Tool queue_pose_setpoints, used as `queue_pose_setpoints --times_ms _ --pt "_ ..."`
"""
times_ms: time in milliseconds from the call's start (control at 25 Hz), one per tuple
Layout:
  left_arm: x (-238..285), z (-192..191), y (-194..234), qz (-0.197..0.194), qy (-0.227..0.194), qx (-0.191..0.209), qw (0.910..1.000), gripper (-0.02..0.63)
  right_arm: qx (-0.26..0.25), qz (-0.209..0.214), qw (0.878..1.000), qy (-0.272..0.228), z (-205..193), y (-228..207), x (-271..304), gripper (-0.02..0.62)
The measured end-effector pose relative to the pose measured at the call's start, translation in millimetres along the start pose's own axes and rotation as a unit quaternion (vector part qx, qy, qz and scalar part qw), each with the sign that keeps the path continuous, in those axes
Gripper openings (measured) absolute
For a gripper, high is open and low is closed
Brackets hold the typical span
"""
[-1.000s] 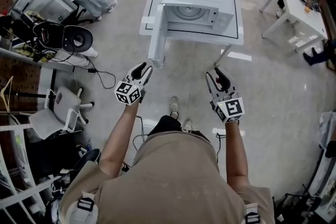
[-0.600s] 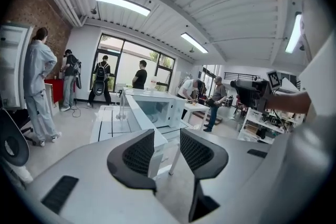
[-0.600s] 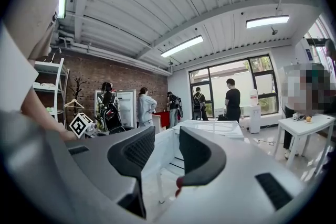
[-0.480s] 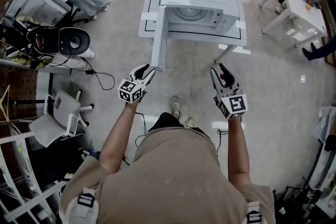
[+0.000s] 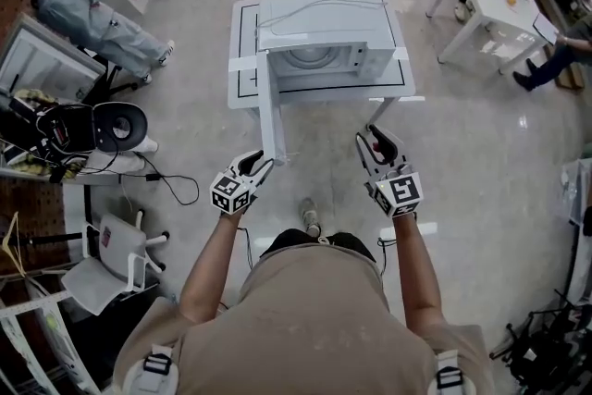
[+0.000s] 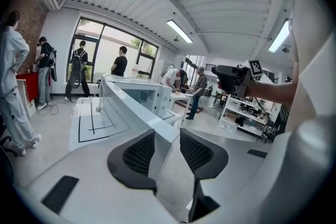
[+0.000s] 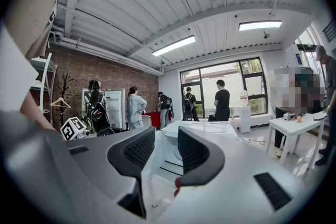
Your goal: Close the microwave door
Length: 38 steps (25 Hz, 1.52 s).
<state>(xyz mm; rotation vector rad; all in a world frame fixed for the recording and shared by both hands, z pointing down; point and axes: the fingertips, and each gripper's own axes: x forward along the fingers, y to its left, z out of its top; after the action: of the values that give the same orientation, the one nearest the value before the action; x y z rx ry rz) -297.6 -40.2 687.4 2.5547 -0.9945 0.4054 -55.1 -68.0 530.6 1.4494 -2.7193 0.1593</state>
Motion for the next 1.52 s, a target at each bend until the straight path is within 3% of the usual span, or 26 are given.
queue_pose_setpoints --times_ms 440,640,1000,1520 --pt "37.2 12.1 -31.3 -0.036 0.03 0.047 0.9978 0.141 0.02 -0.03 0.999 0.003 -12.6 -13.9 -9.6 0.14" --pt "58.9 16.5 -40.3 -0.047 0.032 0.029 0.9979 0.141 0.04 -0.032 0.999 0.001 -15.3 -40.1 -14.6 0.14" --pt "95.3 29.9 -56.3 -0.03 0.03 0.01 0.999 0.143 0.03 -0.024 0.999 0.009 -3.7 -99.2 -17.8 0.14" --pt "154.0 52.5 -73.0 -0.027 0.024 0.013 0.9993 0.144 0.022 -0.011 1.0 0.016 1.4 -164.1 -7.1 0.14"
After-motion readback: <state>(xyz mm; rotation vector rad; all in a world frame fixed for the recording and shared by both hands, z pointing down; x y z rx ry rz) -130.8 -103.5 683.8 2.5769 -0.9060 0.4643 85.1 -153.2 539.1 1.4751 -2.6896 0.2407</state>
